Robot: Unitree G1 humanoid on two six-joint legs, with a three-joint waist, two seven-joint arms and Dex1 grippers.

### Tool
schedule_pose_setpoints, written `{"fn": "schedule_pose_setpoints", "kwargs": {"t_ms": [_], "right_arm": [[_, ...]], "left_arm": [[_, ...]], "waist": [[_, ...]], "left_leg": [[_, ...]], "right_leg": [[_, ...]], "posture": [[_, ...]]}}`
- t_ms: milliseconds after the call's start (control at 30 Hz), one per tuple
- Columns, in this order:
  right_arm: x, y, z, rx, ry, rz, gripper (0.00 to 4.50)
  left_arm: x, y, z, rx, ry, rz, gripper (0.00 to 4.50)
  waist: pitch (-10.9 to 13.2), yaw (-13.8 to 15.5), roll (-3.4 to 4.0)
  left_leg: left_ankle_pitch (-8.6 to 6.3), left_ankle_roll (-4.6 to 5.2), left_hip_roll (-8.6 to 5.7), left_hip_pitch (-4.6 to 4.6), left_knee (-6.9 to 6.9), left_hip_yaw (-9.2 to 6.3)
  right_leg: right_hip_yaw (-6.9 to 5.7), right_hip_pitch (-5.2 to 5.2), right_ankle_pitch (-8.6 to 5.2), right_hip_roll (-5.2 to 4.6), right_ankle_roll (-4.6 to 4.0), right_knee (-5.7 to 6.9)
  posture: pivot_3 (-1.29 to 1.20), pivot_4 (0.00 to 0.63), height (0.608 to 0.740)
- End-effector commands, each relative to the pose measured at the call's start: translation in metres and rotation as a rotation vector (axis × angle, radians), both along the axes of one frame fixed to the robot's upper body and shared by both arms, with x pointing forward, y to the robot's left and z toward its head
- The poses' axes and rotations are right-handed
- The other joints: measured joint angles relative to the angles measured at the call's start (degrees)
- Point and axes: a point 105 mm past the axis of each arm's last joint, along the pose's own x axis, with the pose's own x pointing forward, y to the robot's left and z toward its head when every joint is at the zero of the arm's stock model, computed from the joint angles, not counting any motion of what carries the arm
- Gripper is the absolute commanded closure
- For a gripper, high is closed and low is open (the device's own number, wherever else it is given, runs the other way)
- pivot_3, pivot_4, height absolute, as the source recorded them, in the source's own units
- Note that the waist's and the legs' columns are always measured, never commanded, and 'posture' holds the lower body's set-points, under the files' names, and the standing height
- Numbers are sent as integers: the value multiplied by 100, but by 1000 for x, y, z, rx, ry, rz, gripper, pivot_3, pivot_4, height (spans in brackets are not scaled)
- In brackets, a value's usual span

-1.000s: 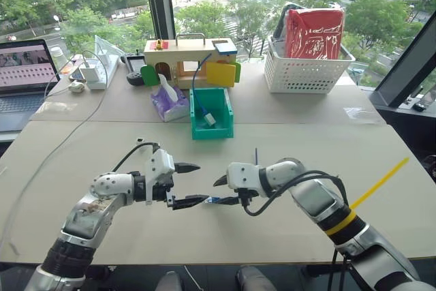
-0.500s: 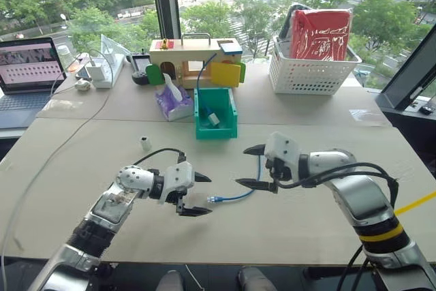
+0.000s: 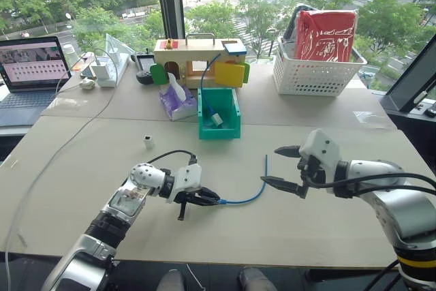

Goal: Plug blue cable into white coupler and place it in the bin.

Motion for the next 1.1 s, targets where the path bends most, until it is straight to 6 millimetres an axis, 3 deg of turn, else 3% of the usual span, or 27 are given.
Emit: {"fn": "schedule_pose_setpoints", "kwargs": {"t_ms": [33, 233, 333, 433, 533, 700, 800, 933, 1100], "right_arm": [[-6, -2, 15, 19, -36, -10, 0], [-14, 1, 20, 135, 46, -21, 0], [-25, -4, 0, 296, 294, -94, 0], [-31, -7, -20, 481, 467, -201, 0], [-43, 9, -37, 580, 560, -220, 0], [-24, 18, -40, 925, 599, -376, 0], [-27, 25, -51, 1053, 665, -461, 0], [-35, 34, -61, 1067, 720, -509, 0], [-32, 35, -57, 1109, 726, -522, 0]], "left_arm": [[4, -5, 10, -24, -41, -2, 4470], [19, -13, 32, -125, -87, 75, 4470], [33, -21, 54, -231, -167, 152, 4470], [41, -32, 63, -294, -249, 220, 4470], [43, -43, 66, -339, -279, 254, 4470], [21, -56, 56, -346, -212, 173, 4470], [5, -58, 49, -329, -169, 130, 4470], [-4, -58, 44, -321, -120, 118, 4470], [-6, -59, 44, -321, -104, 122, 4470]], "waist": [[0, -4, 0], [0, 3, 0], [0, 22, -1], [-1, 29, -3], [-3, 24, 1], [-8, -105, 12], [-10, -128, 16], [-12, -137, 23], [-15, -182, 28]], "left_leg": [[0, 0, 0, 0, 0, 0], [0, 0, 0, -2, 1, -2], [0, 0, -1, -5, 4, -9], [-1, 2, -2, -11, 6, -20], [-2, 4, -5, -17, 13, -31], [-2, 4, -5, -15, 17, -38], [-1, 4, -5, -19, 18, -40], [-1, 4, -6, -28, 18, -46], [-1, 5, -5, -20, 18, -46]], "right_leg": [[0, 0, 0, 1, 0, 1], [-1, 0, 0, 0, 0, 1], [-7, 3, 1, 0, -1, 0], [-15, 9, 22, 0, -36, -3], [-21, 7, 22, 0, -37, 2], [-21, 2, 16, 5, -28, 22], [-23, 2, 11, 3, -22, 27], [-32, 0, 8, -1, -27, 24], [-32, 1, -8, 1, -1, 29]], "posture": [[0, 150, 715], [0, 150, 715], [0, 150, 715], [0, 150, 715], [0, 150, 715], [0, 150, 715], [0, 150, 715], [0, 150, 715], [0, 150, 715]]}}
